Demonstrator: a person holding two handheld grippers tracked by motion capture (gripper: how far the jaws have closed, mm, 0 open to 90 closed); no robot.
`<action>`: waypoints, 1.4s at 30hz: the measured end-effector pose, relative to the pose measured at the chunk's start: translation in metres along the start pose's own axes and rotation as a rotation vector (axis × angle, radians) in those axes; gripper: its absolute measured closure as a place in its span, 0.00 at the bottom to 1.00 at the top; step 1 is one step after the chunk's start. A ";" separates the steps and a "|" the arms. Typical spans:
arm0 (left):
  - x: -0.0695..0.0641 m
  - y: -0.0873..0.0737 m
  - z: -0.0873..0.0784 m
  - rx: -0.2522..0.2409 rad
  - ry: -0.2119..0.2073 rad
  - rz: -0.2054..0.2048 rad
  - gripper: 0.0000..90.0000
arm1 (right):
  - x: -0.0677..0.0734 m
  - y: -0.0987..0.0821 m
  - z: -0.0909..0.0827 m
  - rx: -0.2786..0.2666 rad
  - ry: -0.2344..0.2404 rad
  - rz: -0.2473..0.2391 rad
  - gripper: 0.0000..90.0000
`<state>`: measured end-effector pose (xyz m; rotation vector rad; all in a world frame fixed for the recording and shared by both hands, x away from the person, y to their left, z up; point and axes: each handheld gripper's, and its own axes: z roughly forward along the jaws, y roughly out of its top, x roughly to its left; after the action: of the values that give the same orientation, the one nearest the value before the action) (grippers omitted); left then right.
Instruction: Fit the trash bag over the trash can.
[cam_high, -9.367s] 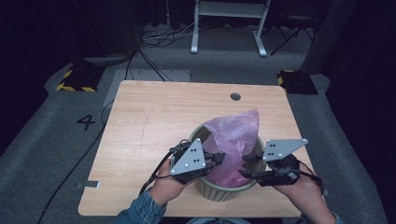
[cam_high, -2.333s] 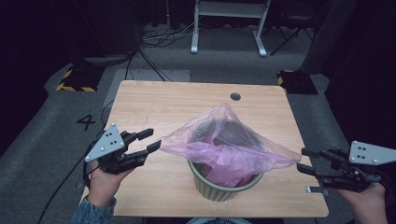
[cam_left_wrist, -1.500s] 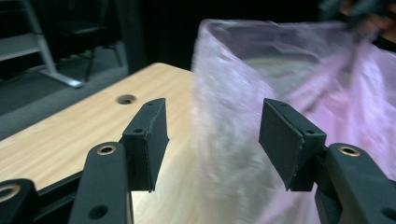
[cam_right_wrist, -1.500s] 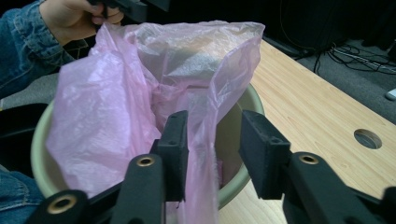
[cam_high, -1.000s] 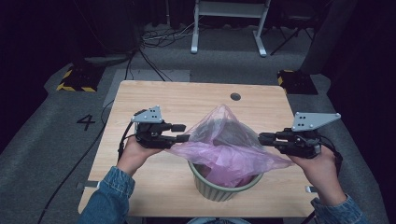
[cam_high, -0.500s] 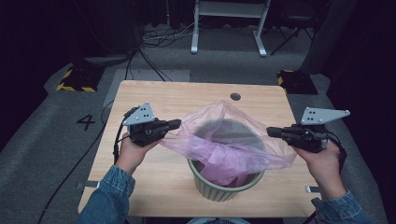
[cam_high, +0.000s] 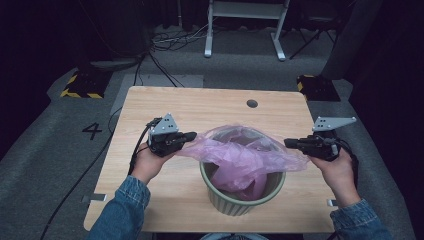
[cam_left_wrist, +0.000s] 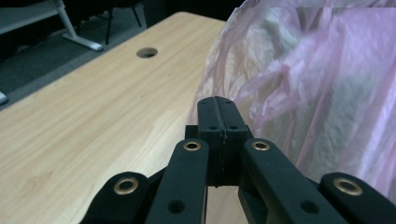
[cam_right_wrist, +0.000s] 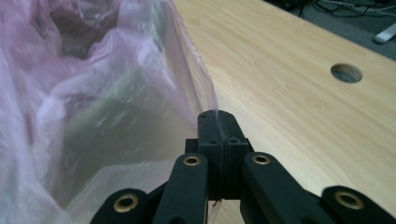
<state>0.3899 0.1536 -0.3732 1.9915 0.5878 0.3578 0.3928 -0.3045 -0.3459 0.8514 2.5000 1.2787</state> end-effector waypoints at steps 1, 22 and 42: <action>-0.001 -0.003 0.000 0.005 -0.003 0.000 1.00 | 0.000 -0.003 0.000 0.001 0.004 0.003 1.00; -0.005 -0.055 -0.008 -0.030 -0.019 -0.072 0.81 | 0.008 -0.070 0.013 -0.001 0.048 0.071 0.73; -0.038 -0.004 -0.050 -0.164 -0.111 0.068 0.48 | 0.043 -0.014 -0.066 -0.158 -0.021 -0.070 0.43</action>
<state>0.3329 0.1717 -0.3535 1.8630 0.4087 0.3240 0.3242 -0.3302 -0.3145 0.7309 2.3531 1.4130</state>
